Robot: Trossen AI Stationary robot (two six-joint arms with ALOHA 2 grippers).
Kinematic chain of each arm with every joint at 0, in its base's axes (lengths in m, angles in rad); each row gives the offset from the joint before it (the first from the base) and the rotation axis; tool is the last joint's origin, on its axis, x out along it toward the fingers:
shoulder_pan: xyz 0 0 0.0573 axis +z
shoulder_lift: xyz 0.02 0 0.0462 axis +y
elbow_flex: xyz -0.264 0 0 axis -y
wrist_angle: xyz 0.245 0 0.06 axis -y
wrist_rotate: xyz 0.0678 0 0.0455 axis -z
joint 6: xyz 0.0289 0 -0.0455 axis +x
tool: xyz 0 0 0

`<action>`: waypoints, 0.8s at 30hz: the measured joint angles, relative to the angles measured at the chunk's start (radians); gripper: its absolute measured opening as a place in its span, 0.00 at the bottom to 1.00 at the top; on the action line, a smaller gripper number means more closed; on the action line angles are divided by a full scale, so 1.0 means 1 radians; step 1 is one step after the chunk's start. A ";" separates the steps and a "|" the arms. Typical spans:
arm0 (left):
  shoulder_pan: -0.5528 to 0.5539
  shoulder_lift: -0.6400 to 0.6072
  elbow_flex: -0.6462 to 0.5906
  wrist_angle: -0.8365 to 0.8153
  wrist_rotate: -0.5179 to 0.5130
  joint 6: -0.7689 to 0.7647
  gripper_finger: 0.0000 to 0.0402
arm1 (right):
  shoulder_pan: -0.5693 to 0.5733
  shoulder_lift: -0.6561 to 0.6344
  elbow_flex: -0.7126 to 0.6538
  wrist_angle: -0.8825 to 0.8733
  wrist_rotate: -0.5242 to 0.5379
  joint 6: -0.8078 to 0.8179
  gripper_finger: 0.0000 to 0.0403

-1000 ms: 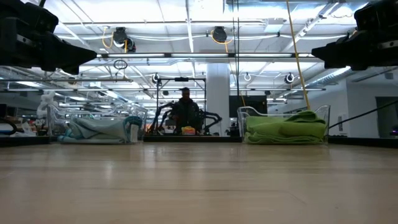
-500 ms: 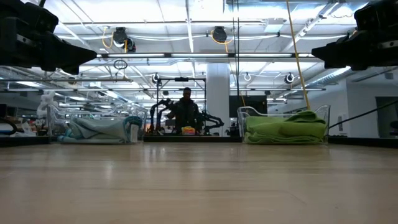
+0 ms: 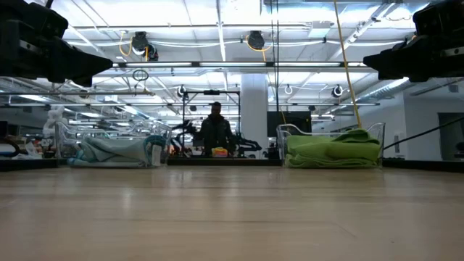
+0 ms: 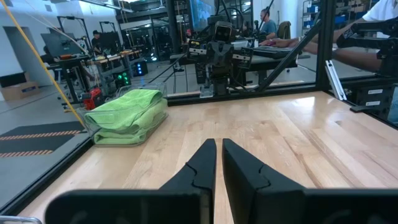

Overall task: Sort microfiber towel by color & place in baskets
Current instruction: Return to Home Position

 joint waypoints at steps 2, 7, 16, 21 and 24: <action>0.000 0.000 0.000 0.000 0.000 0.000 0.08 | 0.000 0.000 0.000 0.000 0.000 0.000 0.00; 0.000 0.000 0.000 0.000 0.000 0.000 0.08 | 0.000 0.000 0.000 0.000 0.000 0.000 0.00; 0.000 0.000 0.000 0.000 0.000 0.000 0.08 | 0.000 0.000 0.000 0.000 0.000 0.000 0.00; 0.000 0.000 0.000 0.000 0.000 0.000 0.08 | 0.000 0.000 0.000 0.000 0.000 0.000 0.00; 0.000 0.000 0.000 0.000 0.000 0.000 0.08 | 0.000 0.000 0.000 0.000 0.000 0.000 0.00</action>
